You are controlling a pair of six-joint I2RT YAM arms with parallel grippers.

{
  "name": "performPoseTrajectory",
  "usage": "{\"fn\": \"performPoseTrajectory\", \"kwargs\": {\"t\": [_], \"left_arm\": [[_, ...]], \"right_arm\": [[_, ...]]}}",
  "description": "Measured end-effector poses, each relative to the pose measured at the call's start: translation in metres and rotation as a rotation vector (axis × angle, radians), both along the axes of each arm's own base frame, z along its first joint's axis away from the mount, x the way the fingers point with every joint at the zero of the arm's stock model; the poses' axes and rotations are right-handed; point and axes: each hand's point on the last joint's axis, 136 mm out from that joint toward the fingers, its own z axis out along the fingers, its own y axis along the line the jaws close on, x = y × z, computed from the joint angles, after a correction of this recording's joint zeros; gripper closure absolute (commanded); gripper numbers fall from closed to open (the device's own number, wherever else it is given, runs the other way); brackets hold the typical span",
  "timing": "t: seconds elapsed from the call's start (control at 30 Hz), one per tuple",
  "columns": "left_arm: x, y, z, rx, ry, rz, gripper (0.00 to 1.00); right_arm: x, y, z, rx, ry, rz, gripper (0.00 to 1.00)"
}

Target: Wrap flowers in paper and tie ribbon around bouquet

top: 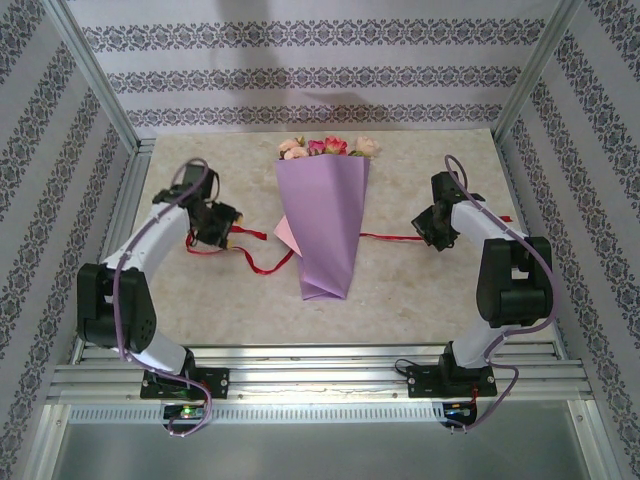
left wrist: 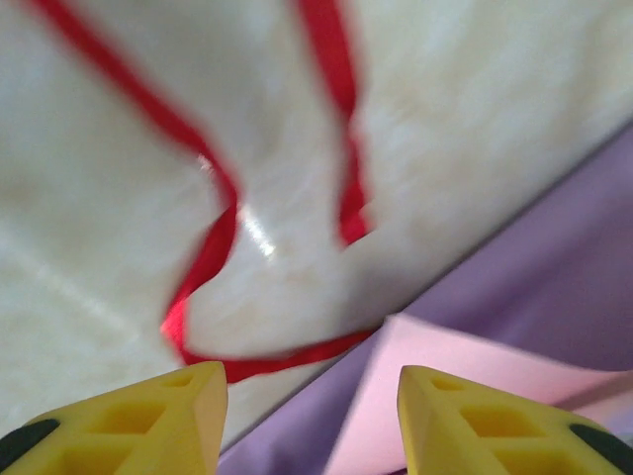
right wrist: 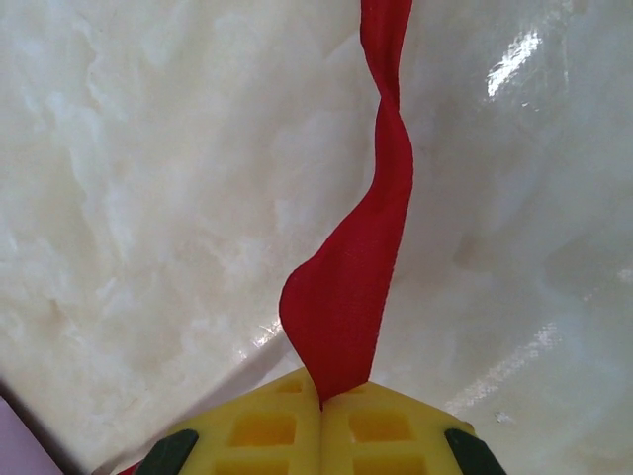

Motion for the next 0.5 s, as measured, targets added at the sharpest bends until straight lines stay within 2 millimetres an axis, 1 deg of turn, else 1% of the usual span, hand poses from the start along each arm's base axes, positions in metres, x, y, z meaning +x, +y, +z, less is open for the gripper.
{"fn": "performPoseTrajectory", "kwargs": {"t": [0.03, 0.07, 0.1, 0.13, 0.2, 0.27, 0.3, 0.37, 0.43, 0.47, 0.5], "left_arm": [[0.009, 0.007, 0.003, 0.016, -0.015, 0.009, 0.48], [0.018, 0.014, 0.002, 0.038, -0.016, 0.017, 0.47], [0.026, 0.021, -0.003, 0.056, -0.004, 0.024, 0.47], [0.033, 0.026, -0.01, 0.074, 0.014, 0.027, 0.47], [0.049, 0.034, -0.033, 0.103, 0.065, 0.028, 0.47], [0.058, 0.036, -0.055, 0.117, 0.116, 0.02, 0.46], [0.062, 0.038, -0.066, 0.12, 0.143, 0.018, 0.46], [0.063, 0.038, -0.084, 0.125, 0.186, 0.016, 0.46], [0.059, 0.041, -0.096, 0.139, 0.224, 0.019, 0.49], [0.058, 0.042, -0.099, 0.143, 0.235, 0.02, 0.54], [0.058, 0.042, -0.102, 0.143, 0.243, 0.022, 0.61]], "right_arm": [[0.0, 0.001, 0.0, -0.001, 0.0, 0.006, 1.0], [0.001, 0.002, 0.0, -0.003, -0.001, 0.014, 1.0], [0.003, 0.004, 0.001, -0.004, -0.004, 0.022, 1.0], [0.004, 0.005, 0.002, -0.004, -0.008, 0.026, 1.0], [0.008, 0.008, 0.005, -0.004, -0.017, 0.035, 1.0], [0.009, 0.01, 0.006, -0.005, -0.022, 0.044, 1.0], [0.01, 0.011, 0.006, -0.005, -0.023, 0.047, 1.0], [0.009, 0.013, 0.006, -0.006, -0.021, 0.055, 1.0], [0.009, 0.015, 0.006, -0.007, -0.021, 0.065, 1.0], [0.009, 0.016, 0.006, -0.008, -0.021, 0.068, 1.0], [0.009, 0.018, 0.006, -0.008, -0.022, 0.074, 1.0]]}}
